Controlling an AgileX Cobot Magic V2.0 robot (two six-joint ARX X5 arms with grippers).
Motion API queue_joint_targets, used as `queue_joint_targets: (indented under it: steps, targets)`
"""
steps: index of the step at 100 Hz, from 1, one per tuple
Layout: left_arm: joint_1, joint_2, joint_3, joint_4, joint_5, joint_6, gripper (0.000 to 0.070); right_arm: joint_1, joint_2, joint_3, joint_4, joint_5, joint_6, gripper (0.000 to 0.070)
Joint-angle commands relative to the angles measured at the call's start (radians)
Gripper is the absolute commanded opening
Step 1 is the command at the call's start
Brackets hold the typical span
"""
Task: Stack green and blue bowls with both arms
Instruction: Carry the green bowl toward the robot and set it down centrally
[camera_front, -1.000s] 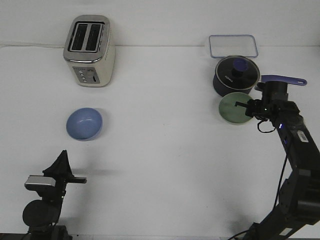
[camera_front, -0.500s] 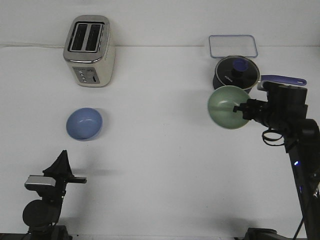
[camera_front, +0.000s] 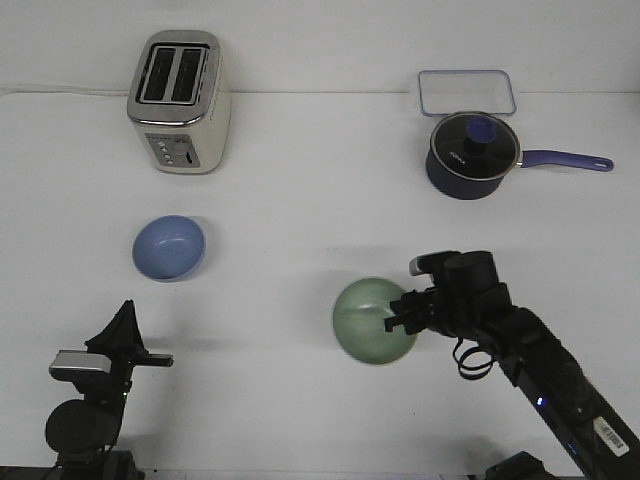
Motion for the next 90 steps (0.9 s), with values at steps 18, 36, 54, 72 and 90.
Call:
queue_joint_targets:
  steps: [18, 36, 54, 72, 90]
  targets:
    - [0.001, -0.002, -0.019, 0.013, 0.000, -0.002, 0.0013, 0.187, 0.088, -0.044, 0.118, 0.084, 0.104, 0.0000]
    - [0.001, -0.002, -0.019, 0.013, 0.000, -0.003, 0.0013, 0.252, 0.191, -0.044, 0.164, 0.140, 0.103, 0.0000]
    - [0.001, -0.002, -0.019, 0.013, 0.000, -0.003, 0.0013, 0.262, 0.256, -0.044, 0.188, 0.171, 0.085, 0.0000]
    - [0.001, -0.002, -0.019, 0.013, 0.000, -0.003, 0.0013, 0.262, 0.283, -0.044, 0.201, 0.171, 0.052, 0.0011]
    - [0.001, -0.002, -0.019, 0.010, 0.000, -0.005, 0.0013, 0.262, 0.283, -0.043, 0.203, 0.169, 0.047, 0.0281]
